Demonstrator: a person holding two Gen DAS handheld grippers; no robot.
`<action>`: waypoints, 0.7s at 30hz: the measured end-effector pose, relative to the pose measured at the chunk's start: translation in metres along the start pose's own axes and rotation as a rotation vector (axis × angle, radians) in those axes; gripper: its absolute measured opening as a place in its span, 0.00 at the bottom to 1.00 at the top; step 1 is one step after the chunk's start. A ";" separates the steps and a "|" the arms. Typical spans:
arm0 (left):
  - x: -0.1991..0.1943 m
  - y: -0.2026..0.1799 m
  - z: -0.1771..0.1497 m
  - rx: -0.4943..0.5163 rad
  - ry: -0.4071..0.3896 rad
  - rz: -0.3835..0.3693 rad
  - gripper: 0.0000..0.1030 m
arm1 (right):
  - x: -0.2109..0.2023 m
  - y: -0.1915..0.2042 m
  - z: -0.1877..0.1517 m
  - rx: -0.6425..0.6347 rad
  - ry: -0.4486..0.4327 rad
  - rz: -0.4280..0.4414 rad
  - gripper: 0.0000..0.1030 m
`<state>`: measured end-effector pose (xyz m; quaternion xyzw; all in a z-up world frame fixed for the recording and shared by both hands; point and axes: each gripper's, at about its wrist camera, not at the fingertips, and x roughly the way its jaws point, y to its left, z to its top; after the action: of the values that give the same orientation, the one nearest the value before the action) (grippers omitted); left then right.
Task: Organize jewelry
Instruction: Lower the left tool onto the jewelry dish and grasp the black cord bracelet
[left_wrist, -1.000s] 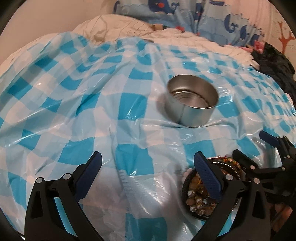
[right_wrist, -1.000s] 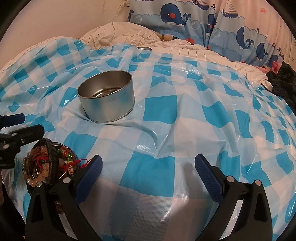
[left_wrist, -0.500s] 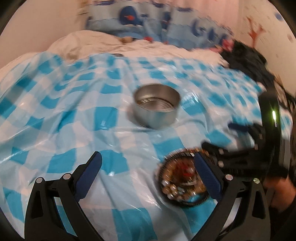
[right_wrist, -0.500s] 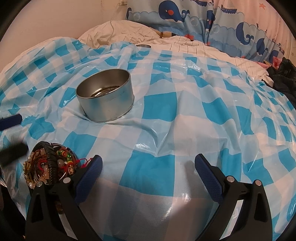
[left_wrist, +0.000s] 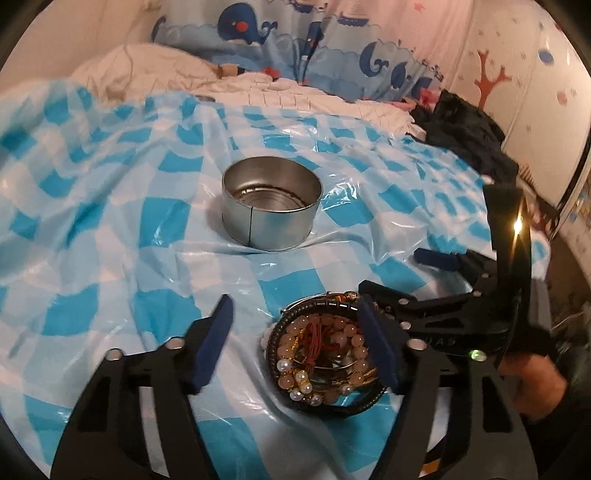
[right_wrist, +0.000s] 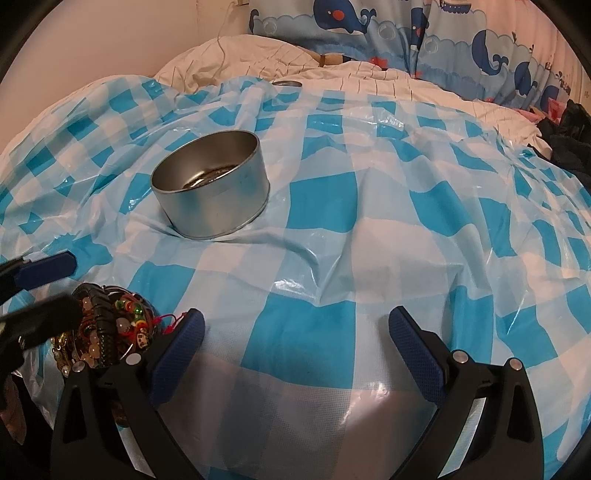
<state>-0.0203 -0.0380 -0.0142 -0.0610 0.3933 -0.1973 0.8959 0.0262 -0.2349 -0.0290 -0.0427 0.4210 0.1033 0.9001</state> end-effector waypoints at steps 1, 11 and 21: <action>0.002 0.002 0.000 -0.009 0.012 -0.017 0.45 | 0.000 0.000 0.000 0.001 0.001 0.001 0.93; 0.000 0.010 0.002 -0.051 0.017 -0.002 0.04 | 0.001 -0.001 0.001 0.004 0.006 0.002 0.93; -0.013 0.036 0.007 -0.171 -0.017 -0.090 0.00 | 0.000 -0.005 0.001 0.015 0.006 0.003 0.93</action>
<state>-0.0125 -0.0002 -0.0097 -0.1565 0.3980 -0.2027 0.8809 0.0279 -0.2392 -0.0279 -0.0358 0.4245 0.1015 0.8990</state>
